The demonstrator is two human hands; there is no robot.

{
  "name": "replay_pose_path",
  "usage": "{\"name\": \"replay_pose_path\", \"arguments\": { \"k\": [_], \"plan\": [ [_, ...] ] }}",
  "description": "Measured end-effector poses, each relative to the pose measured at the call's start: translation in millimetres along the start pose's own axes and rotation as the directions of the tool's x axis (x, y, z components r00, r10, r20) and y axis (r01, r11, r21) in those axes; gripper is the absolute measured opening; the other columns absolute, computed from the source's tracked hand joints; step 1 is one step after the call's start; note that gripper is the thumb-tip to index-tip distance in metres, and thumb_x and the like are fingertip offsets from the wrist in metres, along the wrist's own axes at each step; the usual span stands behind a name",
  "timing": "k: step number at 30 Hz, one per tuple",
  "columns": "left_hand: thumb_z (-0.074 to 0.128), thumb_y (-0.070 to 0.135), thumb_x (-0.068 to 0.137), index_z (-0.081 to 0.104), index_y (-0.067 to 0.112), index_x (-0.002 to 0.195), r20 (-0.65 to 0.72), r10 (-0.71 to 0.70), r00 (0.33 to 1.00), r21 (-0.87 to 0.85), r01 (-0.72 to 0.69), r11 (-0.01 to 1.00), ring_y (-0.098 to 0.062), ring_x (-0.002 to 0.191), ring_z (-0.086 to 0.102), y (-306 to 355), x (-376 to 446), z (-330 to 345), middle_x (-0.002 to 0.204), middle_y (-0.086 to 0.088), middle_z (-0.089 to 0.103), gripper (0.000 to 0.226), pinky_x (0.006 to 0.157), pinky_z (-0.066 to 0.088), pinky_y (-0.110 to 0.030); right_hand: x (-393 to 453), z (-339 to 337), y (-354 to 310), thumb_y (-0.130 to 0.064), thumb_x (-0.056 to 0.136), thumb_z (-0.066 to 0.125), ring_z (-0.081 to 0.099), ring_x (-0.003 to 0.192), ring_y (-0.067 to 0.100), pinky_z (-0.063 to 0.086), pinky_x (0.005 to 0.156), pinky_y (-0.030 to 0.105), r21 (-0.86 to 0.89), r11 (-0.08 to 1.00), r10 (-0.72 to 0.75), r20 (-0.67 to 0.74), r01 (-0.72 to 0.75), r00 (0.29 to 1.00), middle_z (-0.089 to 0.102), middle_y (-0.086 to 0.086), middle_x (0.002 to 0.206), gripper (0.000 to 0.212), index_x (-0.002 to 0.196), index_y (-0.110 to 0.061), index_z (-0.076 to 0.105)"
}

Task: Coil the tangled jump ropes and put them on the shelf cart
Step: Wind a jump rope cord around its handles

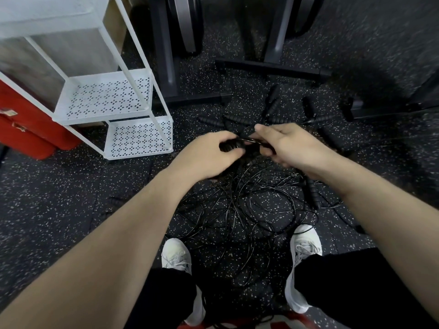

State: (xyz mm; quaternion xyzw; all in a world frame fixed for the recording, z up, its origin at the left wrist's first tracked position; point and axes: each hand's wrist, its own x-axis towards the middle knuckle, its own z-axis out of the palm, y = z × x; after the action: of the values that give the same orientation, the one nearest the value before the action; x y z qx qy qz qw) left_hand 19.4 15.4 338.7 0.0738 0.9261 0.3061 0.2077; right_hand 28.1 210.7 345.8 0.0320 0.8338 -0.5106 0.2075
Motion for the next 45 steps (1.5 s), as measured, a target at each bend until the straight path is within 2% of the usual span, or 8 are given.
{"name": "replay_pose_path", "arguments": {
  "k": [3,8,12,17,26,31,37,45],
  "plan": [
    [0.061,0.046,0.099,0.062,0.038,0.129,-0.069,-0.018,0.997,-0.073,0.013,0.997,-0.01,0.076,0.071,-1,2,2,0.111,0.011,0.068,0.031,0.071,0.061,-0.03,-1,0,-2,-0.051,0.105,0.044,0.048,0.045,-0.001,0.036,0.05,0.021,-0.066,0.998,-0.003,-0.061,-0.001,0.998,0.059,-0.01,0.066,0.03,0.107,-0.031,0.066],
    [0.062,0.037,0.101,0.058,0.027,0.115,-0.045,-0.124,0.991,-0.341,0.102,0.935,-0.023,0.064,0.076,0,1,6,0.106,0.008,0.065,0.017,0.06,0.064,-0.043,-3,1,-3,-0.064,0.103,0.028,0.051,0.056,0.011,0.038,0.059,0.029,-0.256,0.963,0.088,-0.005,-0.086,0.996,0.055,-0.006,0.061,0.066,0.079,-0.019,0.07],
    [0.065,0.026,0.101,0.06,0.019,0.115,0.131,-0.224,0.966,-0.662,0.254,0.705,-0.03,0.082,0.078,2,1,1,0.112,-0.012,0.07,0.016,0.065,0.064,-0.048,-4,0,-1,-0.057,0.105,0.036,0.039,0.042,0.004,0.033,0.051,0.024,-0.176,0.984,-0.031,0.015,0.034,0.999,0.044,-0.012,0.048,0.055,0.084,-0.019,0.069],
    [0.064,0.02,0.1,0.059,0.013,0.121,0.278,-0.19,0.942,-0.821,0.336,0.461,-0.04,0.094,0.076,1,0,-10,0.113,-0.019,0.074,0.023,0.075,0.062,-0.057,-7,0,2,-0.039,0.107,0.046,0.034,0.042,0.004,0.031,0.043,0.018,-0.068,0.983,-0.163,0.08,0.168,0.983,0.043,-0.014,0.048,0.027,0.104,-0.029,0.07],
    [0.053,0.024,0.098,0.066,0.009,0.121,0.327,-0.058,0.943,-0.921,0.332,0.206,-0.036,0.09,0.072,4,-7,-21,0.106,-0.015,0.075,0.03,0.065,0.059,-0.037,-6,-1,-3,-0.056,0.1,0.049,0.038,0.046,0.007,0.034,0.046,0.016,-0.042,0.995,-0.089,0.028,0.09,0.996,0.047,-0.013,0.05,0.044,0.072,-0.024,0.059],
    [0.052,0.034,0.095,0.063,0.01,0.113,0.271,-0.014,0.963,-0.928,0.265,0.261,-0.03,0.078,0.071,6,-12,-18,0.097,-0.012,0.073,0.032,0.057,0.054,-0.031,-4,-3,-4,-0.054,0.095,0.057,0.034,0.046,0.007,0.028,0.045,0.02,0.078,0.993,-0.094,0.137,0.084,0.986,0.044,-0.012,0.051,0.041,0.068,-0.024,0.058],
    [0.063,0.051,0.086,0.065,0.016,0.112,0.256,-0.003,0.967,-0.835,0.222,0.504,-0.019,0.071,0.069,14,-12,-15,0.085,-0.003,0.075,0.044,0.05,0.052,-0.026,-6,-11,0,-0.061,0.076,0.064,0.032,0.047,0.01,0.027,0.045,0.021,0.132,0.988,-0.106,0.204,0.08,0.973,0.041,-0.006,0.052,0.039,0.068,-0.023,0.062],
    [0.066,0.044,0.083,0.068,0.013,0.109,0.186,-0.028,0.982,-0.931,0.185,0.314,-0.022,0.061,0.065,7,-11,-28,0.085,-0.006,0.073,0.041,0.037,0.046,-0.021,-9,-18,4,-0.066,0.09,0.055,0.025,0.053,0.014,0.027,0.05,0.023,0.217,0.971,-0.167,0.302,0.103,0.939,0.031,-0.003,0.059,0.048,0.081,-0.02,0.067]
  ]
}}
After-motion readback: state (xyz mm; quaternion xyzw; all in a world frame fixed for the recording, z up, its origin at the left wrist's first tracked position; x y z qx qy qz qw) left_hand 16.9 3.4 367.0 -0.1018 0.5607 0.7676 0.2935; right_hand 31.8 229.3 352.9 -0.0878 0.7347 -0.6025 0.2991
